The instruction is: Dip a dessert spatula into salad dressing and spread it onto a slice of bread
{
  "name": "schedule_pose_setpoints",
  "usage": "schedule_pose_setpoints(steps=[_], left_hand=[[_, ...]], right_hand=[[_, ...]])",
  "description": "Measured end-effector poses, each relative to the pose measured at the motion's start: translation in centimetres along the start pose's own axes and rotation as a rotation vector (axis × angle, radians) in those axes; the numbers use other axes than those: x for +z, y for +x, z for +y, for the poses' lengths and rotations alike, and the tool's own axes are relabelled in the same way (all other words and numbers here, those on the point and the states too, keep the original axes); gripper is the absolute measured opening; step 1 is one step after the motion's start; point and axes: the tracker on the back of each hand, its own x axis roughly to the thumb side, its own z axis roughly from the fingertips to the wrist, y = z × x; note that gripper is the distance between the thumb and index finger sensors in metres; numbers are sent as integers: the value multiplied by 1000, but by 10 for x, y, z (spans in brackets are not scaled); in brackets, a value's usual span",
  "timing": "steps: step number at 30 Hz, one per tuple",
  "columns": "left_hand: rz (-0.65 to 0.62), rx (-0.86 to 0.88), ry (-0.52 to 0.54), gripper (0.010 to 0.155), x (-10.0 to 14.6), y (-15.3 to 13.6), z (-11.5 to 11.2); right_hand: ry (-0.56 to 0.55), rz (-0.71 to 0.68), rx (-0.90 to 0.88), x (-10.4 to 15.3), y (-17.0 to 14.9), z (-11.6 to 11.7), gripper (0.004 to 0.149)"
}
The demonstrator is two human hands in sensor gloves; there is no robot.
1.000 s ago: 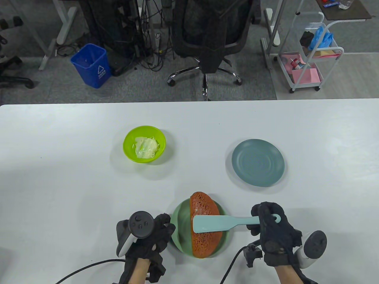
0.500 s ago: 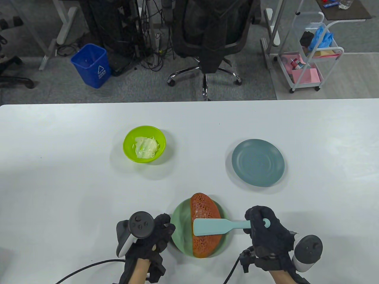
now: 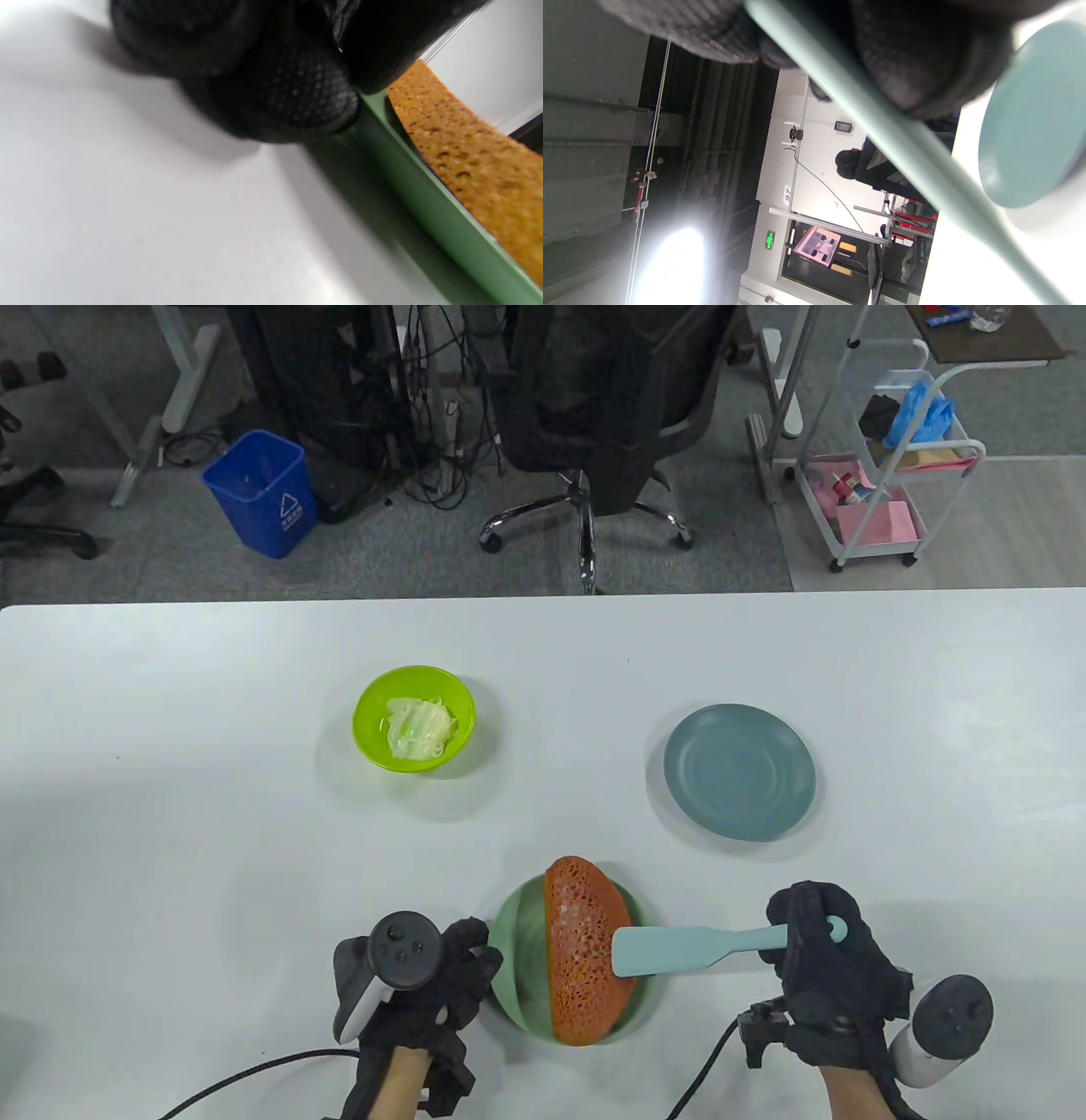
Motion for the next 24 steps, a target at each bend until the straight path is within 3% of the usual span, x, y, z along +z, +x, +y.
schedule_pose_setpoints(steps=[9, 16, 24], left_hand=[[0, 0, 0, 56, 0, 0, 0], [1, -1, 1, 55, 0, 0, 0], [-1, -4, 0, 56, 0, 0, 0]], right_hand=[[-18, 0, -82, 0, -6, 3, 36], [51, 39, -127, 1, -20, 31, 36], [24, -24, -78, 4, -16, 57, 36]])
